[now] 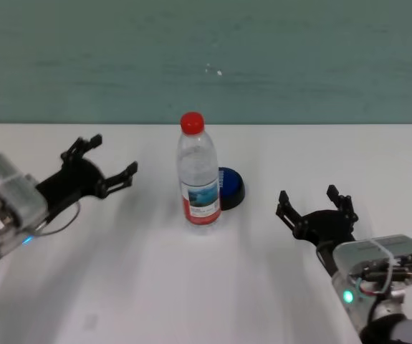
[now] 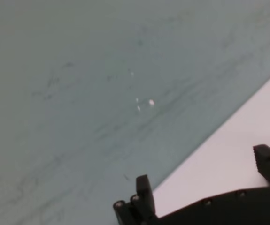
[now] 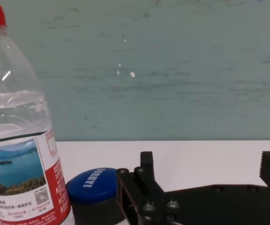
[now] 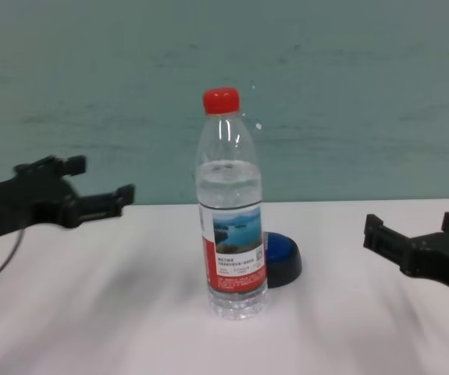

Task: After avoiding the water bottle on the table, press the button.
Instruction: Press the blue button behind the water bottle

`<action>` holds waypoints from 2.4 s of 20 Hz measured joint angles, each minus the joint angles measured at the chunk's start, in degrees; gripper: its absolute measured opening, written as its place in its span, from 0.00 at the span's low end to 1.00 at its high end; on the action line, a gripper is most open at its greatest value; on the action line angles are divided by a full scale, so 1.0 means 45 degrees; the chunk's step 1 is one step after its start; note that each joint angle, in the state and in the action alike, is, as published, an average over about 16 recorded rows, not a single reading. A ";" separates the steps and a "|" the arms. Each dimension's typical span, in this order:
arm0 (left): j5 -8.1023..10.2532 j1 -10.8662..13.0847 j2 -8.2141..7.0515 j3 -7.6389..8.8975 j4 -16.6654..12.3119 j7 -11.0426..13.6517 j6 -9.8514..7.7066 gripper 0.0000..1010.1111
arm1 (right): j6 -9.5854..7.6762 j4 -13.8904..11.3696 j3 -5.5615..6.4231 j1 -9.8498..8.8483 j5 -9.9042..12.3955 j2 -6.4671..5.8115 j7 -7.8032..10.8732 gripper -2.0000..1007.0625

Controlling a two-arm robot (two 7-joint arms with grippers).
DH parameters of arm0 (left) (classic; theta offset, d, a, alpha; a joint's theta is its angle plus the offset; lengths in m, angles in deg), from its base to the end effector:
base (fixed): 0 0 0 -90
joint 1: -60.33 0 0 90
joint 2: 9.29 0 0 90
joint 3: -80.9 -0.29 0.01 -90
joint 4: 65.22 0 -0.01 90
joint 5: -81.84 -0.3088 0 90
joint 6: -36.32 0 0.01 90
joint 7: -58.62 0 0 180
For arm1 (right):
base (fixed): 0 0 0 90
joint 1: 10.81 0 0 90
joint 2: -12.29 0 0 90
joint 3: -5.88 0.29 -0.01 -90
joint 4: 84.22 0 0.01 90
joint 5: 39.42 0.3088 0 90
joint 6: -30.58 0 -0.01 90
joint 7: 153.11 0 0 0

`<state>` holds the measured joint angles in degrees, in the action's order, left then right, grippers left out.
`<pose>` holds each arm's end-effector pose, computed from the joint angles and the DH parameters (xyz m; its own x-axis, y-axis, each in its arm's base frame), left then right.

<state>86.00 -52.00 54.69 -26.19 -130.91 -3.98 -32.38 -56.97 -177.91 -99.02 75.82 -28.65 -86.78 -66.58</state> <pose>0.4232 0.1089 -0.2821 0.5334 0.6932 0.4847 -0.7966 0.6044 0.0122 0.3002 0.0394 -0.3070 0.2028 -0.9779 -0.0509 0.9792 0.2028 0.0060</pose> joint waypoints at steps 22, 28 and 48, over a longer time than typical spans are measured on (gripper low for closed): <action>-0.0351 0.6949 -0.0598 0.2667 -0.7678 -0.2856 -0.1535 0.99 | 0.0000 0.0000 0.0000 0.0000 0.0000 0.0000 0.0000 1.00; -0.0694 0.6742 0.0196 0.2106 -0.7783 -0.2889 -0.1561 0.99 | 0.0000 0.0000 0.0000 0.0000 0.0000 0.0001 0.0000 1.00; -0.1192 0.6801 0.1818 0.0933 -0.6394 -0.2869 -0.0928 0.99 | 0.0000 0.0001 0.0000 0.0000 0.0000 -0.0001 0.0000 1.00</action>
<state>80.64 -21.39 62.87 -21.99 -159.68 -16.89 -36.55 -56.97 -177.90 -99.02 75.82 -28.65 -86.78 -66.58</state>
